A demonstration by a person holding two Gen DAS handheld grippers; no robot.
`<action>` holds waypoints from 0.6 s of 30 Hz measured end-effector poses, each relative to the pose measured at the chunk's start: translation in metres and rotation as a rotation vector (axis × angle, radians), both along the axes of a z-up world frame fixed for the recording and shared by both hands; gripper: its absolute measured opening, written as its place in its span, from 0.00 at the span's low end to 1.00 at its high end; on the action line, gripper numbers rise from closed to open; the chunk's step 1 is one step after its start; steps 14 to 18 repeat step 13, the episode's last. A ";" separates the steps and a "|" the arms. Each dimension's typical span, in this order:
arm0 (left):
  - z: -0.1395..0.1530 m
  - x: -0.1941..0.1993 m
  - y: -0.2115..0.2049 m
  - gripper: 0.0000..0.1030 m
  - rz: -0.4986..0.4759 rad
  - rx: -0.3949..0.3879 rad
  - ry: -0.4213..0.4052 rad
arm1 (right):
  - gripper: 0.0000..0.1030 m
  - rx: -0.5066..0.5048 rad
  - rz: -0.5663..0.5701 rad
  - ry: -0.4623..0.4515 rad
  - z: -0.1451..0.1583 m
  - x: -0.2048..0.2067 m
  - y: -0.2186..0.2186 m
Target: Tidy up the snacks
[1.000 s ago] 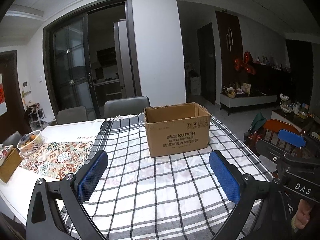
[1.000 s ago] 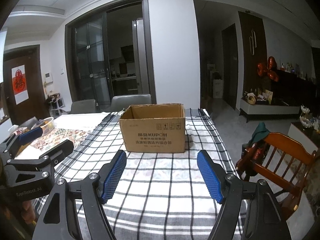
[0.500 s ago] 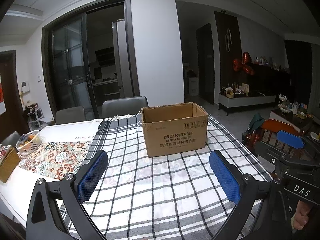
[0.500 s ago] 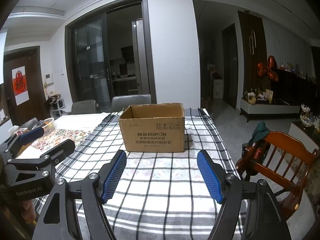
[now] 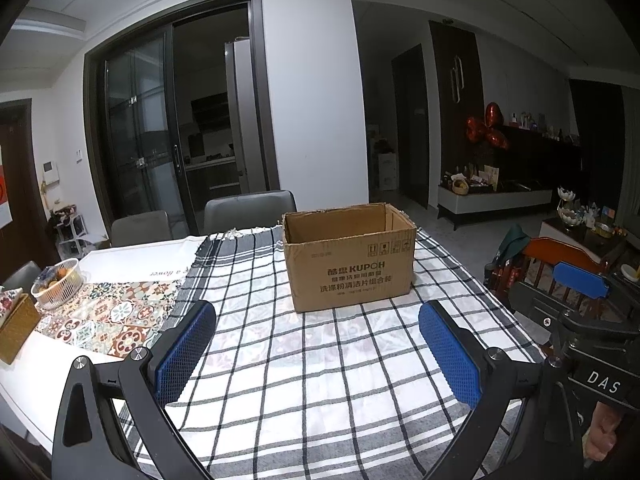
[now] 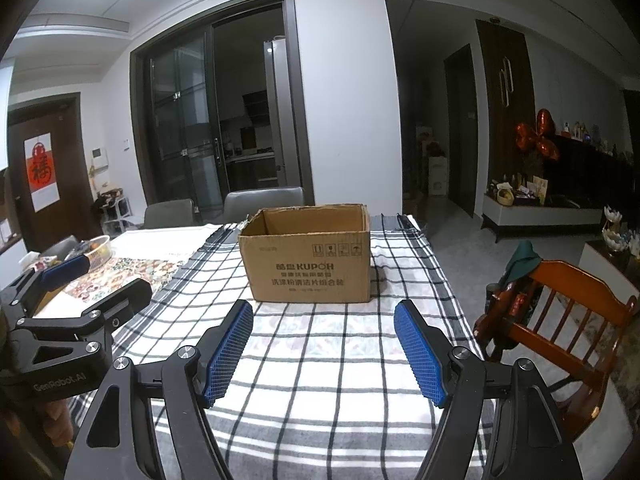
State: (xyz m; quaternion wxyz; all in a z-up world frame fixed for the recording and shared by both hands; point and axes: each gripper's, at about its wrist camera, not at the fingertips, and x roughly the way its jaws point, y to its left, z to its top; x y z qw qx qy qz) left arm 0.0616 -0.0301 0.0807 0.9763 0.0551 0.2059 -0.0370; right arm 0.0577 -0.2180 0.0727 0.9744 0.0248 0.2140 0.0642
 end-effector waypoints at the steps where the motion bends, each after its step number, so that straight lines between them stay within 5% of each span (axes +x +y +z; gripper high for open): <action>1: 0.000 0.000 0.000 1.00 0.002 0.001 0.001 | 0.71 -0.001 0.000 0.000 0.000 0.000 0.000; 18: 0.000 -0.001 -0.001 1.00 0.004 0.002 0.000 | 0.71 0.003 -0.002 0.002 0.000 0.001 0.000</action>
